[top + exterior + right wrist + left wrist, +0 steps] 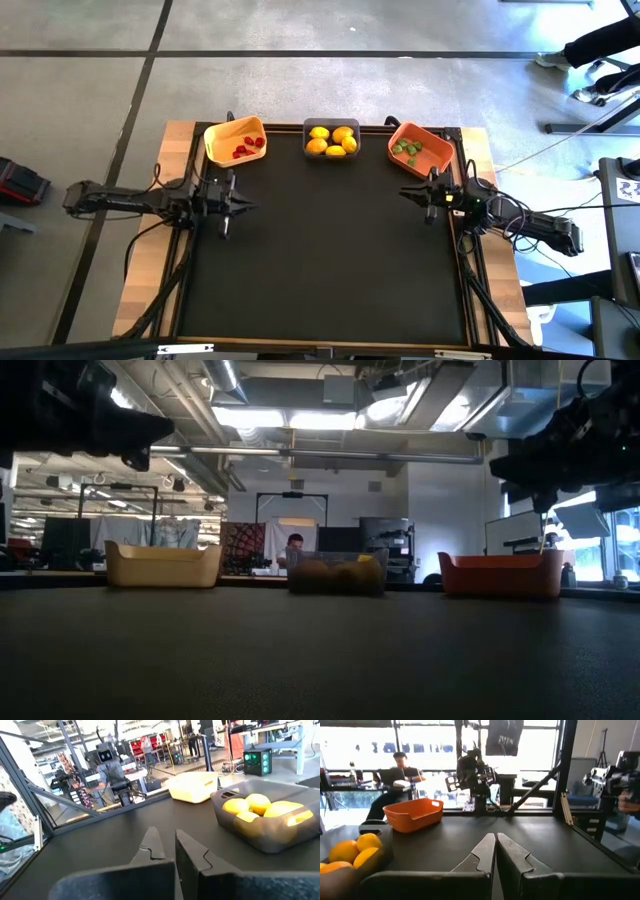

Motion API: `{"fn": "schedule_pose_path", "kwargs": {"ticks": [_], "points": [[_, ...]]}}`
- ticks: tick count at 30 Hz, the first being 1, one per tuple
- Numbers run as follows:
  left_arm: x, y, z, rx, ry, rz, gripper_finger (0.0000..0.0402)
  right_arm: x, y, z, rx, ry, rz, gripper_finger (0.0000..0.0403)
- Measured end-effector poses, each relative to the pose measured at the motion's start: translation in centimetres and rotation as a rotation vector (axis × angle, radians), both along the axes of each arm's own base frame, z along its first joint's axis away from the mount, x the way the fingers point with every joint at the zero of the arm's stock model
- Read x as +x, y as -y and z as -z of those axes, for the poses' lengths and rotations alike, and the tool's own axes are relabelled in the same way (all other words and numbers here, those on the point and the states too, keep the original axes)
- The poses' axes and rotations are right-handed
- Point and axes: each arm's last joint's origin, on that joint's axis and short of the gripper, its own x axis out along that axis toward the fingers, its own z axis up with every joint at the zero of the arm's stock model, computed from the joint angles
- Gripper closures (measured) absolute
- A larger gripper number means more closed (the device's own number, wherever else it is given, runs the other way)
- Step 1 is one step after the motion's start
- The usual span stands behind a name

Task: Sort produce into baskets
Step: Return to Home Position

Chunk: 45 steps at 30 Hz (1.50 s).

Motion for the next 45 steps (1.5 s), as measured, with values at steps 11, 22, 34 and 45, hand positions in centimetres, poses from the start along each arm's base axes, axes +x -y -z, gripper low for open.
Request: {"fn": "schedule_pose_path", "kwargs": {"ticks": [11,22,34,45], "points": [[-0.7,-0.1,0.7,-0.031,-0.007,-0.033,0.0396,0.0,0.0,0.1,0.06,0.014,0.004,0.04],[-1.8,-0.3,1.1,-0.087,-0.023,-0.084,0.0396,0.1,0.0,0.3,0.082,-0.002,0.002,0.04],[-1.8,-0.3,1.1,-0.043,-0.019,-0.088,0.0396,0.2,0.1,0.4,0.09,-0.016,0.002,0.04],[-1.8,-0.3,1.1,-0.074,-0.017,-0.087,0.0396,0.2,0.1,0.4,0.089,-0.016,0.003,0.04]]}}
